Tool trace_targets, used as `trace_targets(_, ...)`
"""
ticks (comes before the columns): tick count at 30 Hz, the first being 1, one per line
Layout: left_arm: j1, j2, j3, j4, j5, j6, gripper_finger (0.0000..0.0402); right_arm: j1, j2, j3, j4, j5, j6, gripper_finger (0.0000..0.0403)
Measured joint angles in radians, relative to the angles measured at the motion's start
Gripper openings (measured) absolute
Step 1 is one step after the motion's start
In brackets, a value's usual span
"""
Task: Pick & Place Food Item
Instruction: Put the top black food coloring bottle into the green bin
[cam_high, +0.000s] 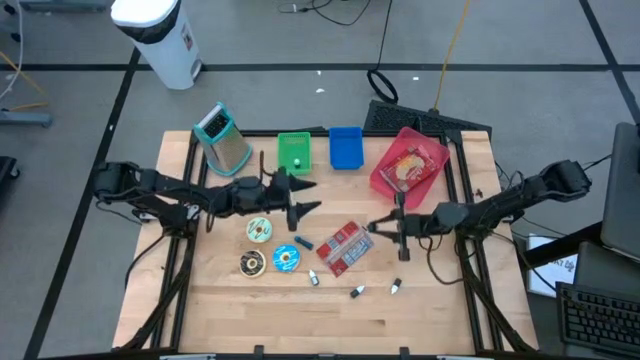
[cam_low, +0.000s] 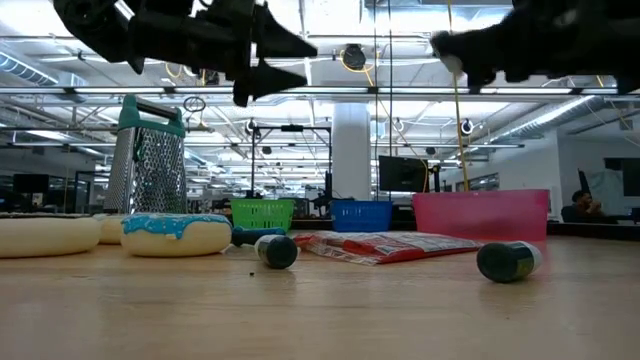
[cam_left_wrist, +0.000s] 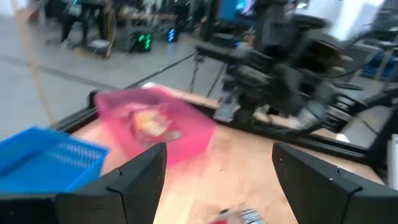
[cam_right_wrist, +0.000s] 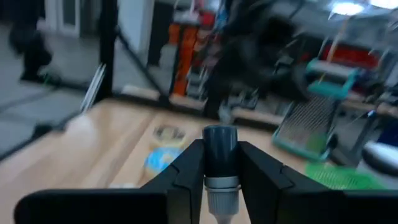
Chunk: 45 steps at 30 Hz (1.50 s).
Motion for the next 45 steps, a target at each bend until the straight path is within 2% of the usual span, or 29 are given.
trace_targets(4, -0.039, 0.063, 0.016, 0.14, -0.001, 0.057, 0.0294, -0.054, 0.051, 0.0, 0.17, -0.084, 0.028, 0.0061)
trace_targets(9, -0.055, 0.169, 0.11, 0.153, 0.033, 0.127, 0.0294, -0.075, 0.131, 0.031, 0.352, -0.106, 0.08, 0.0061)
trace_targets(13, -0.062, 0.274, 0.228, 0.153, 0.111, 0.195, 0.0294, -0.074, 0.183, 0.085, 0.365, -0.108, 0.075, 0.0065)
trace_targets(19, -0.064, 0.39, 0.382, 0.144, 0.189, 0.206, 0.0294, -0.074, 0.25, 0.138, 0.364, -0.11, 0.046, 0.0062)
trace_targets(24, -0.074, 0.428, 0.433, 0.131, 0.195, 0.208, 0.0294, -0.073, 0.267, 0.145, 0.375, -0.132, 0.04, 0.0062)
trace_targets(30, -0.075, 0.427, 0.434, 0.137, 0.186, 0.208, 0.0292, -0.073, 0.268, 0.146, 0.383, -0.157, 0.047, 0.0063)
trace_targets(33, -0.075, 0.427, 0.434, 0.147, 0.185, 0.232, 0.0275, -0.073, 0.268, 0.146, 0.383, -0.156, 0.047, 0.0063)
trace_targets(45, -0.07, 0.427, 0.434, 0.153, 0.183, 0.29, 0.0143, -0.091, 0.268, 0.145, 0.371, -0.154, 0.048, 0.0061)
